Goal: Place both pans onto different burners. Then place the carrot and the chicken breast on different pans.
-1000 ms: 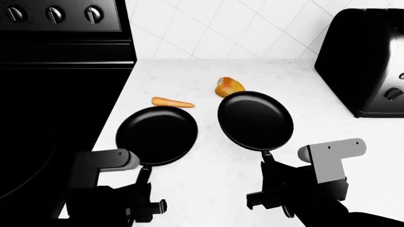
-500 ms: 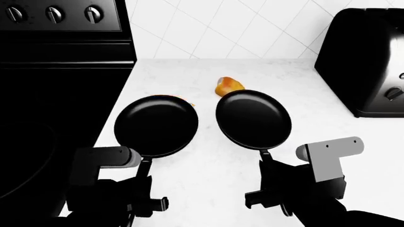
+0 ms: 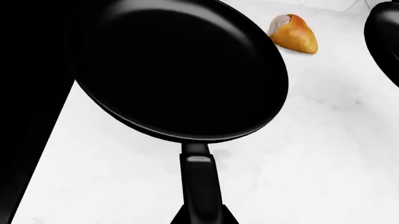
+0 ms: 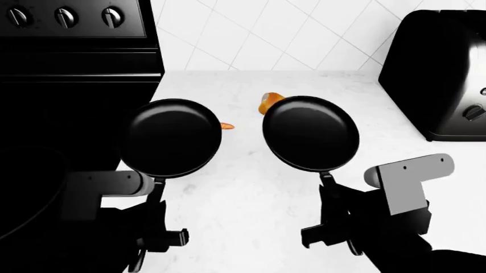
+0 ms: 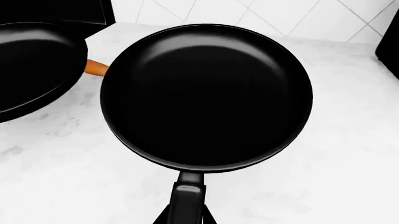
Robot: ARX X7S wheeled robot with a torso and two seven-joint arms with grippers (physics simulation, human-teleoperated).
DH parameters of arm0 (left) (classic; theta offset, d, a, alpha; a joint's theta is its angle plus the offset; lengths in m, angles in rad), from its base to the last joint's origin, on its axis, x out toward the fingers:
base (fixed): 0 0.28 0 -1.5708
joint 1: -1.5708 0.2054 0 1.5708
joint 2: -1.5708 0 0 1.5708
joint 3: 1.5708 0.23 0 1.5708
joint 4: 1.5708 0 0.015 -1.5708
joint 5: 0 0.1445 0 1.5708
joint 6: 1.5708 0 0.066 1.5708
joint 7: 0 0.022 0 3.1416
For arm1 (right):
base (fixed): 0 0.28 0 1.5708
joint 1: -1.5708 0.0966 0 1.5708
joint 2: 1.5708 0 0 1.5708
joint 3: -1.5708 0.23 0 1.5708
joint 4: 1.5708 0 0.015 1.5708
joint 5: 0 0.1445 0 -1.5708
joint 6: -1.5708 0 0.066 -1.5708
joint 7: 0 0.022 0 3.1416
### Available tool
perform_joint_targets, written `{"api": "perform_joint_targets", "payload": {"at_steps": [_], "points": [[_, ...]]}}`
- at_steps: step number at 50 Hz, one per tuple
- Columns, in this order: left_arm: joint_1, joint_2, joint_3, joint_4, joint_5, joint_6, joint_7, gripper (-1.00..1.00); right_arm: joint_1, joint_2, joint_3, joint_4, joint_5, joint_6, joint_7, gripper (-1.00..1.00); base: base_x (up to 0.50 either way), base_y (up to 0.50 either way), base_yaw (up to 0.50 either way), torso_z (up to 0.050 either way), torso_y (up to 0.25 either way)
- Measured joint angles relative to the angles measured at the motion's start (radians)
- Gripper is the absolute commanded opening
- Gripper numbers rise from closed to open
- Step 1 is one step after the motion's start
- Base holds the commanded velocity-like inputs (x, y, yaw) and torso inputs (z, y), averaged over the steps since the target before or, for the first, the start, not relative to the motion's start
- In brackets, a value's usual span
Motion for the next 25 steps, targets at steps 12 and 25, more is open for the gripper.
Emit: {"api": "perform_joint_targets", "payload": {"at_steps": [12, 25], "points": [[0.007, -0.031, -0.018, 0.028, -0.001, 0.003, -0.002, -1.0, 0.068, 0.066, -0.01, -0.026, 0.133, 0.018, 0.091, -1.0, 0.0, 0.0, 0.0, 0.001, 0.004], [-0.017, -0.047, -0.026, 0.063, -0.012, 0.008, 0.016, -1.0, 0.078, 0.119, 0.015, -0.05, 0.205, 0.007, 0.123, -1.0, 0.0, 0.0, 0.0, 0.002, 0.002]]}}
